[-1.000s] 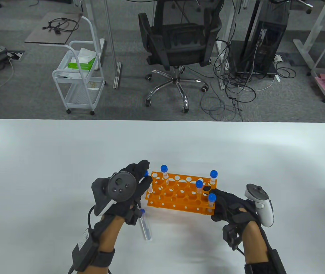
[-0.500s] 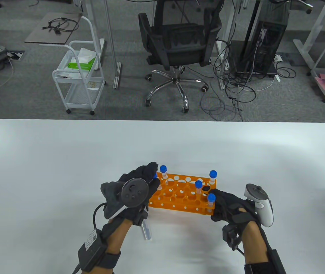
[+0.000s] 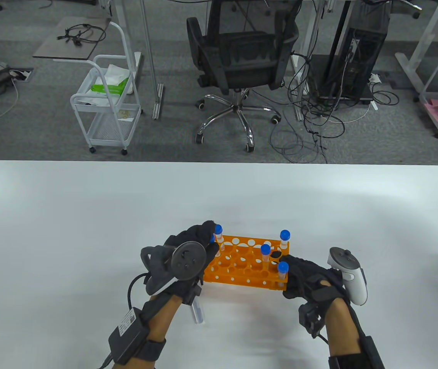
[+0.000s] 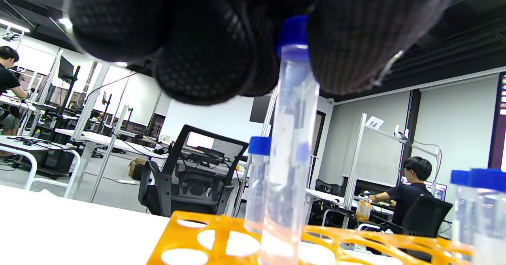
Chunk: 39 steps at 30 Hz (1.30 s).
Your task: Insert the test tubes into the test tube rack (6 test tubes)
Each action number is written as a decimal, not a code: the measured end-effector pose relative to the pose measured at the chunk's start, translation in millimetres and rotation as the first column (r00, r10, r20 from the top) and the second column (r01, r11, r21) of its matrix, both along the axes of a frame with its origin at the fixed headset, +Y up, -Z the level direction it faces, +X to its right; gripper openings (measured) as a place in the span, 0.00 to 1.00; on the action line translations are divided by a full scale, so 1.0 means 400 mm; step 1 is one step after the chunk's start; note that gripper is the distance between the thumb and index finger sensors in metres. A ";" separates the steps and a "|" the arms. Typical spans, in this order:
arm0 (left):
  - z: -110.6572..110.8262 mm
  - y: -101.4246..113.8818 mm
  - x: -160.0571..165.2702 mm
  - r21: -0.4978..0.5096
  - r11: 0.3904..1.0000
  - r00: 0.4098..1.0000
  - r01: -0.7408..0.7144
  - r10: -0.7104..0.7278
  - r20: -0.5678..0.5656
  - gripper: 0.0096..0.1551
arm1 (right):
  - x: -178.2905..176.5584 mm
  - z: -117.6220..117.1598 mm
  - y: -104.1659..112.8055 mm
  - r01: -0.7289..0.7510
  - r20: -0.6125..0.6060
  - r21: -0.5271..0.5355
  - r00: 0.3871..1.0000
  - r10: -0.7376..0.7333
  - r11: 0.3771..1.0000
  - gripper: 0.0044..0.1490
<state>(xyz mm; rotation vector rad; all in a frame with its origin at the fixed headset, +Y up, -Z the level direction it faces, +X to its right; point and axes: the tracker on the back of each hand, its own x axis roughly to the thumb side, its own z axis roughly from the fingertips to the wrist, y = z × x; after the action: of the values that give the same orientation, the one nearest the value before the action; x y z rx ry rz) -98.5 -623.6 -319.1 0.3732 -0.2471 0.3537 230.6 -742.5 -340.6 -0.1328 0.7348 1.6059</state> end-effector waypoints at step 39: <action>-0.018 -0.050 0.027 -0.110 0.990 0.996 0.083 -0.080 0.027 0.31 | -0.009 -0.002 -0.004 -0.008 -0.016 0.000 1.000 0.008 1.000 0.31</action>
<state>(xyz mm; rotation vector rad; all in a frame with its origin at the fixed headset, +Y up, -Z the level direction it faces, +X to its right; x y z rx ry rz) -87.9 -643.4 -326.3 0.2487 -0.2623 0.2898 227.0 -744.1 -341.4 -0.1228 0.7471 1.6162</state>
